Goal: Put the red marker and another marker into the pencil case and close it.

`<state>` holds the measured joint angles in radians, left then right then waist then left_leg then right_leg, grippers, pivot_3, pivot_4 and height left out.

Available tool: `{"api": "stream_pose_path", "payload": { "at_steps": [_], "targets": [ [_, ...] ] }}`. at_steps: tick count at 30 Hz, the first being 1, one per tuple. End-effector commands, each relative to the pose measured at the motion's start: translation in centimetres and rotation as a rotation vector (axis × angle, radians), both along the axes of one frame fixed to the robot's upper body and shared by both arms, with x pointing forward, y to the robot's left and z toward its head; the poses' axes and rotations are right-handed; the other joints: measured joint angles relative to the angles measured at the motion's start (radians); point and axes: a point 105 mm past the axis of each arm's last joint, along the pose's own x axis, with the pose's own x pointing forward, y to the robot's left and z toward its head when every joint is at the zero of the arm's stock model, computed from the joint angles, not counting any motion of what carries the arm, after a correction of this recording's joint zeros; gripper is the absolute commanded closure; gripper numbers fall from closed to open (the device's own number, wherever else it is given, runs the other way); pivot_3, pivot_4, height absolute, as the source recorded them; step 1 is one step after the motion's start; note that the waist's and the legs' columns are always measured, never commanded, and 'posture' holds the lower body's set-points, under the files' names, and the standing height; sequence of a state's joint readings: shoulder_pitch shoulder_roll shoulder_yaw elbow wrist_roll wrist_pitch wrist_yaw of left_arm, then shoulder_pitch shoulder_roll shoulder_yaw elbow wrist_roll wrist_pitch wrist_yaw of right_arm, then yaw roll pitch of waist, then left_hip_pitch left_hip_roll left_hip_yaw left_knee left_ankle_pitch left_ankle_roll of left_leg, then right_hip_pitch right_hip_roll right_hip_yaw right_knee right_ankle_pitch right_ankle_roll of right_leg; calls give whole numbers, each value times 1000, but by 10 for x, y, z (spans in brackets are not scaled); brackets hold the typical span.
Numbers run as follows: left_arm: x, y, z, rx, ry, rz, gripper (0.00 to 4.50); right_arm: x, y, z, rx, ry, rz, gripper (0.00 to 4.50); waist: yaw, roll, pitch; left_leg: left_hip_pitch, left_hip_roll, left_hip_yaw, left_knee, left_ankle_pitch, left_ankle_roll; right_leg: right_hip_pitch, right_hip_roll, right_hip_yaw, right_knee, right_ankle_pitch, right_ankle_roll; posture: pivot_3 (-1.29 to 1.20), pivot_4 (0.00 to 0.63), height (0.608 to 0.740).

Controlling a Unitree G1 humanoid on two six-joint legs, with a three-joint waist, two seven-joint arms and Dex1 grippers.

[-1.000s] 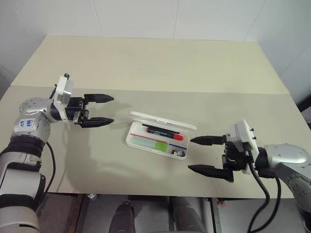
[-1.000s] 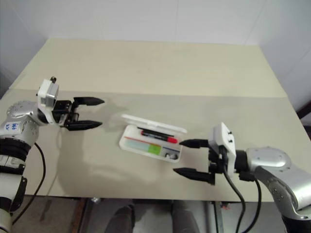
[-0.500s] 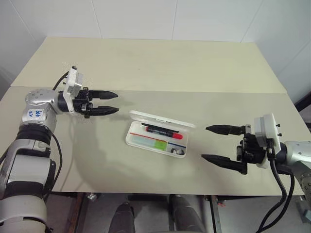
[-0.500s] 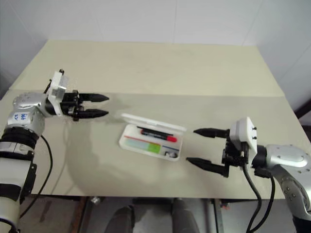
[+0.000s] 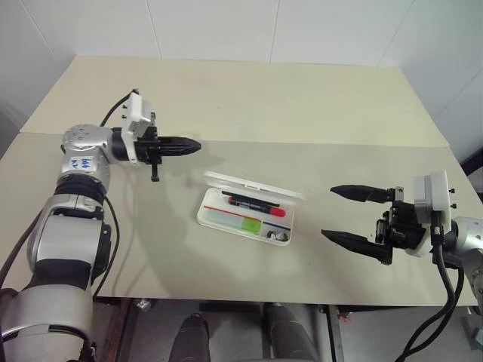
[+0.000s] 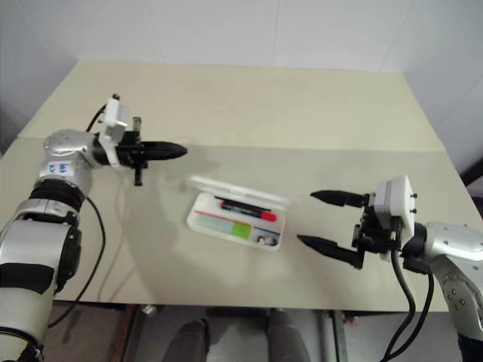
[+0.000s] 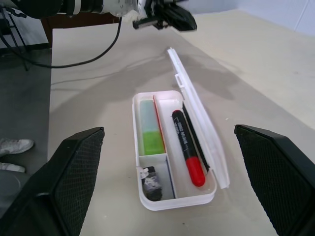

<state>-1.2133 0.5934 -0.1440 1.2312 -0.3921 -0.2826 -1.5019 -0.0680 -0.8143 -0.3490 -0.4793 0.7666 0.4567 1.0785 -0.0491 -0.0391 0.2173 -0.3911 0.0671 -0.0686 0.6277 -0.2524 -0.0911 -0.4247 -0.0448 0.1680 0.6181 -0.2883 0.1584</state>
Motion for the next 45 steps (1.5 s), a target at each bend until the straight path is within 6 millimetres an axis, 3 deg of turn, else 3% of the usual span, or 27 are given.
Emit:
{"api": "stream_pose_path", "payload": {
  "at_steps": [1,10,14,29,45],
  "targets": [
    [-6,-16,4,38,-26,-115,4480,0,-1,10,-1,-54,-1,0,2,0,0,0,0,0,0,0,0,0,0,0,0,1,2,0,150,740],
    [-9,-34,-6,145,12,-187,4480,0,-24,14,67,-57,-31,0,-1,0,0,0,0,0,-1,0,0,0,0,0,0,5,9,0,150,740],
    [-10,-39,-11,203,-6,-215,4480,-3,-33,24,127,-99,-6,0,-2,-1,0,0,0,0,-1,0,0,0,0,0,0,5,10,0,150,740],
    [-31,-60,-47,394,-75,-411,4480,-3,-39,28,99,-125,32,0,-3,-1,1,0,0,0,-1,0,0,0,0,1,0,5,10,0,150,740],
    [-42,-49,-88,712,-217,-582,4480,-1,-36,20,88,-108,23,0,-4,-1,1,0,0,0,0,0,0,0,0,1,0,2,4,0,150,740]
  ]
}}
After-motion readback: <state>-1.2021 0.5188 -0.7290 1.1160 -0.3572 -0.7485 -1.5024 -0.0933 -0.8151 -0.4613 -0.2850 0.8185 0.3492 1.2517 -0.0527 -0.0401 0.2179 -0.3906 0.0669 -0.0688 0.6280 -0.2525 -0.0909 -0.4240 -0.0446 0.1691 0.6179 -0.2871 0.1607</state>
